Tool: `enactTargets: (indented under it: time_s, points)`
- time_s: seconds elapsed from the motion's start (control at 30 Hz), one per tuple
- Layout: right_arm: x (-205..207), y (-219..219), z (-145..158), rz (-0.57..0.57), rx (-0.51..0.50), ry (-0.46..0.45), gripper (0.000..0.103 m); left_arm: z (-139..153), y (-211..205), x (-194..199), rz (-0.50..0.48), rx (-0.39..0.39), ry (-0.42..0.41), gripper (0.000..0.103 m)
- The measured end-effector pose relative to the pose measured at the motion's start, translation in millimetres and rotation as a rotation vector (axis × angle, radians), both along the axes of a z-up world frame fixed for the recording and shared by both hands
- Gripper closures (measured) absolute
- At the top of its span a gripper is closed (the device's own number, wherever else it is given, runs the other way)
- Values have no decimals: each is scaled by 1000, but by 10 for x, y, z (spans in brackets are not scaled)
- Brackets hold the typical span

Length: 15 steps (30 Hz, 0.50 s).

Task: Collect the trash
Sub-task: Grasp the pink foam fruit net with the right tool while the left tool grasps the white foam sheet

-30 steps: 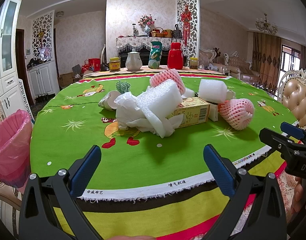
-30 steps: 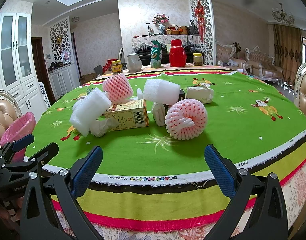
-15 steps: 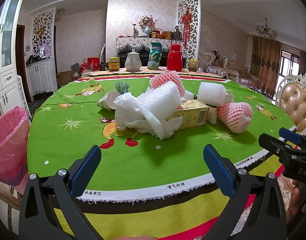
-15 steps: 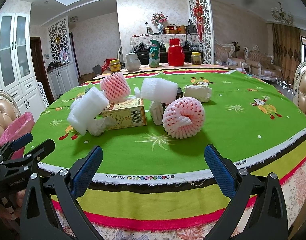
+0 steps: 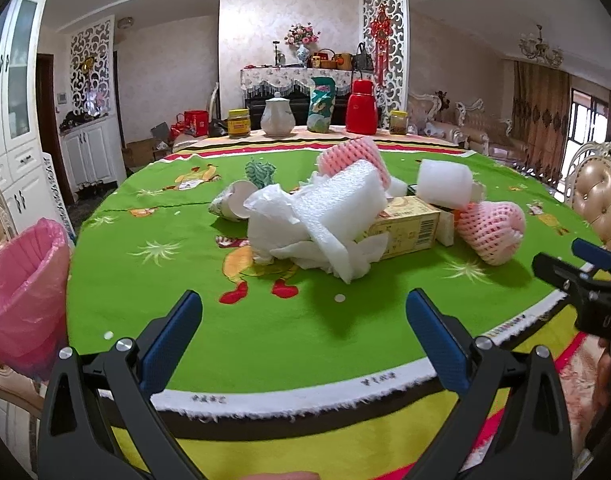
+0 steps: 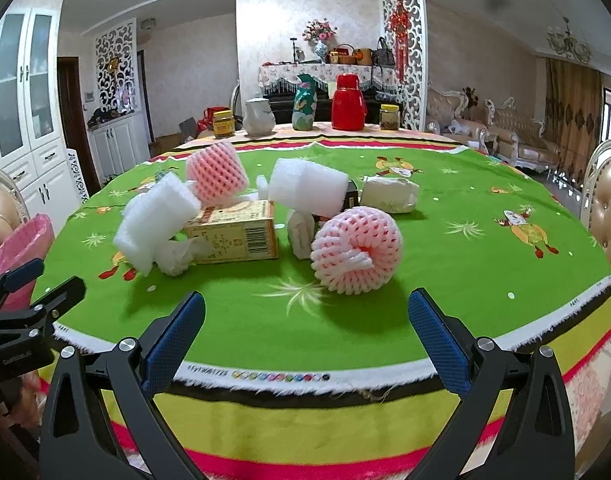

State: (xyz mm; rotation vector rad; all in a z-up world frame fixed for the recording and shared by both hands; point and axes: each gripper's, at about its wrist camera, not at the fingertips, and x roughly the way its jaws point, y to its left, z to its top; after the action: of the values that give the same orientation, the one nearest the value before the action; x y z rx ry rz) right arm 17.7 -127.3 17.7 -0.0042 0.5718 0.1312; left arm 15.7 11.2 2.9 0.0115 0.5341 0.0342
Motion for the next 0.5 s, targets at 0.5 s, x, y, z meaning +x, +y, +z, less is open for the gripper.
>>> enactTargets:
  time_s: [0.5]
  points:
    - [945, -171, -129, -52, -62, 144, 7, -47, 230, 340, -15, -19, 90, 5]
